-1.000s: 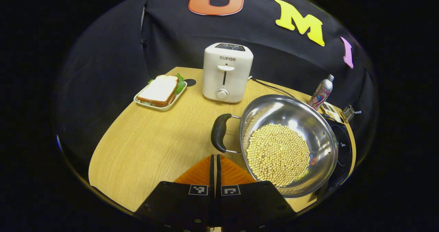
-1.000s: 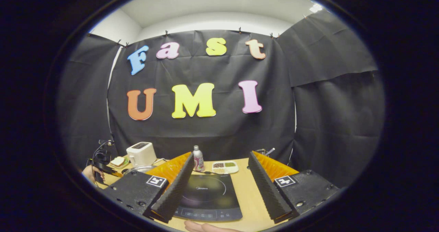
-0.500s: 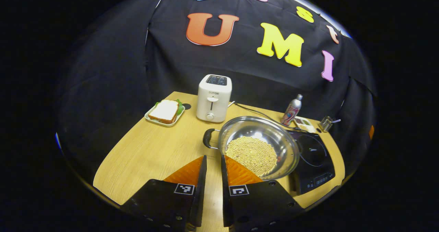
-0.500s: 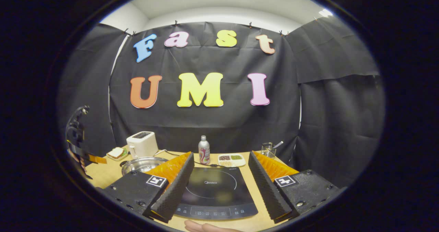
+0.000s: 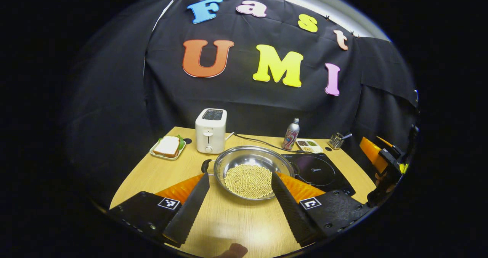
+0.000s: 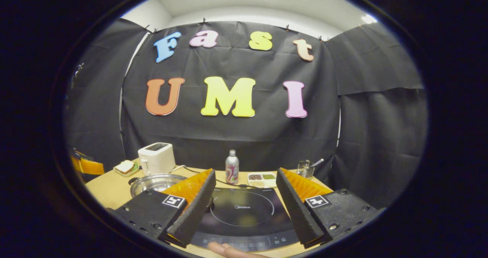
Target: First push the handle of the pot to place it horizontally, then grasp the pot with both hands and set it on the induction cooktop.
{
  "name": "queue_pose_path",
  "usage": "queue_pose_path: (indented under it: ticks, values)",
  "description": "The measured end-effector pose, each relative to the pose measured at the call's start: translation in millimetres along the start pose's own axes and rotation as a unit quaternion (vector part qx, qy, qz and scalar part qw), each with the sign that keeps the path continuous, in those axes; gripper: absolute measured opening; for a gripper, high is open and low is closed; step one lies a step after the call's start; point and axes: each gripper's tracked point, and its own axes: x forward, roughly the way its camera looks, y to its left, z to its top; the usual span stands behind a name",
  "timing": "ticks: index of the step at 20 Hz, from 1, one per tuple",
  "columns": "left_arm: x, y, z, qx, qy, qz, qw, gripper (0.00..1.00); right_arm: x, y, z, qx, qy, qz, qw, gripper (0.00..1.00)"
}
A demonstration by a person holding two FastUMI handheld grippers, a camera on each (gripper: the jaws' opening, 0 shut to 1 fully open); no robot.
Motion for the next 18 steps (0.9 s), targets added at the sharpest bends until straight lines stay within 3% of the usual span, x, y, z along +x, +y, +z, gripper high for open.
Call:
queue_pose_path:
  ticks: [5,11,14,18]
  values:
    - [38.2,16.9,1.7,-0.008,0.006,0.033,0.999,0.95,36.1,17.9,-20.7,-0.011,0.025,0.012,1.000,0.98]
    - [99.5,18.6,-1.8,-0.008,0.030,0.027,0.999,0.95,74.5,53.4,-46.3,-0.013,0.071,0.053,0.996,0.98]
    - [124.4,15.4,-14.2,-0.006,0.056,0.021,0.998,0.96,92.4,68.8,-68.9,-0.011,0.110,0.073,0.991,1.00]
    - [153.8,33.2,-31.6,0.008,0.095,0.041,0.995,0.96,114.4,88.4,-102.6,-0.013,0.162,0.098,0.982,1.00]
